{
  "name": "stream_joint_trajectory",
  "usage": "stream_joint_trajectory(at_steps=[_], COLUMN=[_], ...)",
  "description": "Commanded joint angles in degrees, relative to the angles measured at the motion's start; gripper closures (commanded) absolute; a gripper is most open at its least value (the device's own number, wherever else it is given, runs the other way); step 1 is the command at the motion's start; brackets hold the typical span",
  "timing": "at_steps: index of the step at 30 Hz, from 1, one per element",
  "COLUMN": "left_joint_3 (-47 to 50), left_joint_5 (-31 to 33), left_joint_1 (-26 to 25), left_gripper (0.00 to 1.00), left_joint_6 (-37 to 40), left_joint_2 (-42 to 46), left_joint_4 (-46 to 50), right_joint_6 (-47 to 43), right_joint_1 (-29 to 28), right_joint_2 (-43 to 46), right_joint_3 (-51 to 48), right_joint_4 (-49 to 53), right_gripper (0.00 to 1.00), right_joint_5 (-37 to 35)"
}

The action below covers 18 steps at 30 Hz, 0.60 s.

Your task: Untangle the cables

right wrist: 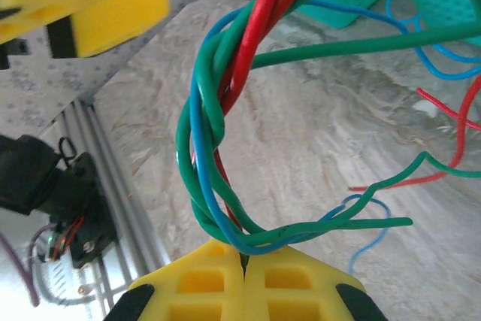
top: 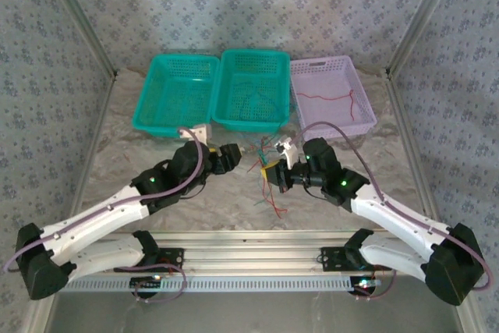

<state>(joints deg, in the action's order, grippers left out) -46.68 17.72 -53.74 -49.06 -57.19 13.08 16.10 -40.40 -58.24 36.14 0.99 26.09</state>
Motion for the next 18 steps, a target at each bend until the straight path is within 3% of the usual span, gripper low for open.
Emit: stream_joint_trajectory(at_steps=[1, 8, 18], left_joint_3=[-2.6, -0.9, 5.8], left_joint_5=[-3.8, -8.8, -18.6], left_joint_1=[0.3, 2.2, 4.2], left_gripper=[0.16, 0.19, 0.44], left_joint_6=[-1.6, -8.0, -21.6], left_joint_2=[-1.9, -5.7, -6.5], left_joint_4=[-6.4, -13.3, -26.9], right_joint_6=[-2.4, -2.9, -3.5], right_joint_1=[-0.2, -1.4, -2.6], right_joint_2=[-0.8, -1.6, -2.0], right_joint_3=[1.4, 1.9, 2.2], right_joint_4=[-1.6, -1.8, -2.0], right_gripper=[1.00, 1.00, 1.00], right_joint_5=[5.6, 6.1, 3.0])
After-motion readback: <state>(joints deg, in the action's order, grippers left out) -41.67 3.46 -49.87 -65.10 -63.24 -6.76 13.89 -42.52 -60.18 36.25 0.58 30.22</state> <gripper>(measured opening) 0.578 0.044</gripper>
